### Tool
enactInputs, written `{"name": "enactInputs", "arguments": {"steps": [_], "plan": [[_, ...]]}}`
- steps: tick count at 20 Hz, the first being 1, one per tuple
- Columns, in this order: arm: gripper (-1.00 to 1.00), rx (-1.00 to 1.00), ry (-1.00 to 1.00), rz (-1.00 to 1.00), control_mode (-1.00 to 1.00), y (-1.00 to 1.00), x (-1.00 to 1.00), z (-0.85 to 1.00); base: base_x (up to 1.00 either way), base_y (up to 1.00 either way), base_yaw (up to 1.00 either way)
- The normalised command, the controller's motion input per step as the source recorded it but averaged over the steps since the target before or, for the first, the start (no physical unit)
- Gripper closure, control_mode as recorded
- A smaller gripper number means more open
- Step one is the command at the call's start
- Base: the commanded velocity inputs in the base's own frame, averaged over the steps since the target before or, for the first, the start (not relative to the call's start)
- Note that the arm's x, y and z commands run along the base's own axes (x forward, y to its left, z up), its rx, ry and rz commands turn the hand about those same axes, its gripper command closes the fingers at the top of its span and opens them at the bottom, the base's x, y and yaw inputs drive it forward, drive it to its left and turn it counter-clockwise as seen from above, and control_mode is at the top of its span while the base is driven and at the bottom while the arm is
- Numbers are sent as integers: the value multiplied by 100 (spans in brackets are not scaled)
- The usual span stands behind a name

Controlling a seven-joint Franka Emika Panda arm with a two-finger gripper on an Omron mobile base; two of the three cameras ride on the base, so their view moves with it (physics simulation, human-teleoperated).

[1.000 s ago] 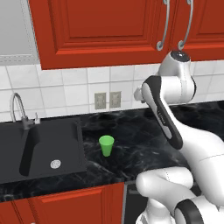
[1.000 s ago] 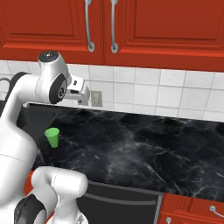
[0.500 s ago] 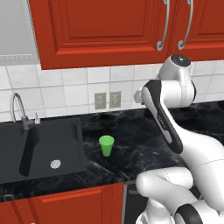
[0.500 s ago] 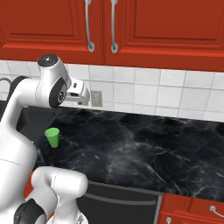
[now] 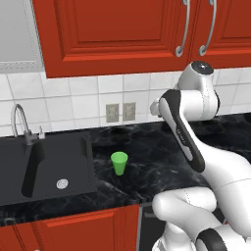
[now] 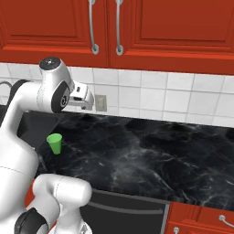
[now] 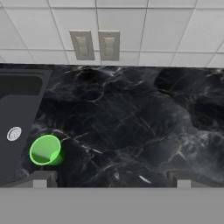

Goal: Move any existing items from the left basin to the right basin for drying. Then move the cup from the counter to the left basin of the sink for washing.

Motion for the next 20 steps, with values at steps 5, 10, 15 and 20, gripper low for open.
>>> {"name": "enactInputs", "arguments": {"steps": [5,10,15,20], "plan": [[-100,0,0,0,-100,0,0,0,0,0,0],[-100,0,0,0,100,0,0,0,0,0,0],[-100,0,0,0,100,0,0,0,-24,0,0],[-100,0,0,0,100,0,0,0,-39,3,0]]}}
